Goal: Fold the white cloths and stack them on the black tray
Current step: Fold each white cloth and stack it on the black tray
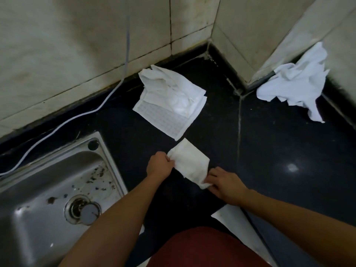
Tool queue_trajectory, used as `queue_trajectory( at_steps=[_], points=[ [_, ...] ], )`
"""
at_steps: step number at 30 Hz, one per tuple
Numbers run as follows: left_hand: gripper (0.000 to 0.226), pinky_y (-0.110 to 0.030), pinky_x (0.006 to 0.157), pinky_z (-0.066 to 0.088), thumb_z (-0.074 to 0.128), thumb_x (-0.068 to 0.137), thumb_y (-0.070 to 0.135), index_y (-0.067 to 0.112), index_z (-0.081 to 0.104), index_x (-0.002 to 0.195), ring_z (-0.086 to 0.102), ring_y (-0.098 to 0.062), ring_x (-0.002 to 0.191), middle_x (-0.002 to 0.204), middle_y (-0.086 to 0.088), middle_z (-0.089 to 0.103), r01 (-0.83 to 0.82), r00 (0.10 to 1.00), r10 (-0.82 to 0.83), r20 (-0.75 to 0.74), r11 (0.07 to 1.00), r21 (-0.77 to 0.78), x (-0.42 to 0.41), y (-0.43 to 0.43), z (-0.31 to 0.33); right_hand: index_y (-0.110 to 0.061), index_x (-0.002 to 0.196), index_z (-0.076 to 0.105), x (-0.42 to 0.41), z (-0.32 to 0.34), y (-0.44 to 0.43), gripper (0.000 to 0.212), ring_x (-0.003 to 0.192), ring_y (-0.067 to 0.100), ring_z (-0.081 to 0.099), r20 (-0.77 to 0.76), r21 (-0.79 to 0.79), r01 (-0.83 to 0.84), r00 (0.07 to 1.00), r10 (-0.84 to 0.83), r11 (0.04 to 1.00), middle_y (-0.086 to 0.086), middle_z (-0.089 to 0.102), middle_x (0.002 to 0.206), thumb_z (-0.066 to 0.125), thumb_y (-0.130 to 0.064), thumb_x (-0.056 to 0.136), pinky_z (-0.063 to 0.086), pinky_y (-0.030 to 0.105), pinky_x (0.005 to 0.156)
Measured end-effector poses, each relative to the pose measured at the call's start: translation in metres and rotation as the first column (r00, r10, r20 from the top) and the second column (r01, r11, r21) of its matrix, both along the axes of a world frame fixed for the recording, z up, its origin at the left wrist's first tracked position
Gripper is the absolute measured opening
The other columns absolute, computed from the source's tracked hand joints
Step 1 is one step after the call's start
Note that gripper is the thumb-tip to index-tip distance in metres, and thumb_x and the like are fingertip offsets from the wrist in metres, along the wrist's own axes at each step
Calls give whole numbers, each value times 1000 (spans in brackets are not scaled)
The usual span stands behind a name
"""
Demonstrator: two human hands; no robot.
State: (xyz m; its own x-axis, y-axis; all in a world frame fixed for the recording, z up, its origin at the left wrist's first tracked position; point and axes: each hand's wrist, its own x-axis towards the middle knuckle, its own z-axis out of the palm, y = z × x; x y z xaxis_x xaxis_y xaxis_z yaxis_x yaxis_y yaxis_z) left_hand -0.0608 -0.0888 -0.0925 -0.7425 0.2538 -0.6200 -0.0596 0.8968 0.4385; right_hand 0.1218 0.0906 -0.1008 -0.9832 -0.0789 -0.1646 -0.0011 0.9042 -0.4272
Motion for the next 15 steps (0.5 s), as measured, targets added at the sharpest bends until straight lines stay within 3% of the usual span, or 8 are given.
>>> queue_trajectory(
  at_steps=[2,3,5,7,10,12,15],
  points=[
    [21,-35,64,57,70,81,21,11,57,67,66,-23,67,73,-7,66,-35,996,31,81,998,50,1,1,4,-23,88,68,-5,12,-1,24,82,12,60,69,-138,199,979,-191,970,-7,63,87,50,-38,89,50,30,64],
    [20,-33,58,56,69,81,18,8,57,68,65,-22,60,71,-9,66,-91,988,78,134,992,88,0,1,8,-21,80,66,-9,18,0,21,75,9,59,120,-250,339,940,-318,907,-8,62,79,54,-35,91,48,29,65],
    [15,-26,45,46,67,82,16,6,59,74,59,-17,49,67,-9,65,-241,945,192,265,957,164,-6,1,21,-14,68,61,-19,30,4,30,59,6,54,253,-434,606,792,-556,666,-5,59,61,57,-27,95,45,29,60],
    [13,-23,44,41,65,85,16,6,61,78,57,-15,46,66,-9,66,-393,871,273,408,887,245,-16,8,37,-4,72,64,-28,38,13,37,52,11,57,375,-496,761,623,-687,419,2,63,56,54,-30,97,46,30,52],
    [14,-26,51,47,63,88,20,6,64,90,64,-18,59,79,-11,70,-520,790,290,541,784,339,-33,31,54,-1,78,66,-35,39,31,40,45,12,58,490,-442,869,442,-751,222,10,65,58,51,-32,99,43,23,41],
    [15,-29,58,52,63,89,22,8,65,96,66,-20,72,90,-11,70,-534,796,298,527,756,379,-40,47,51,-3,80,66,-39,33,44,38,45,11,60,559,-373,919,331,-761,126,10,67,63,50,-32,99,41,23,41],
    [16,-31,67,51,67,85,26,12,62,91,61,-18,81,93,-7,66,-224,968,171,186,920,321,-38,57,33,-7,82,65,-38,22,60,35,45,13,61,630,-268,962,217,-746,53,5,70,61,50,-35,98,37,23,42]
  ],
)
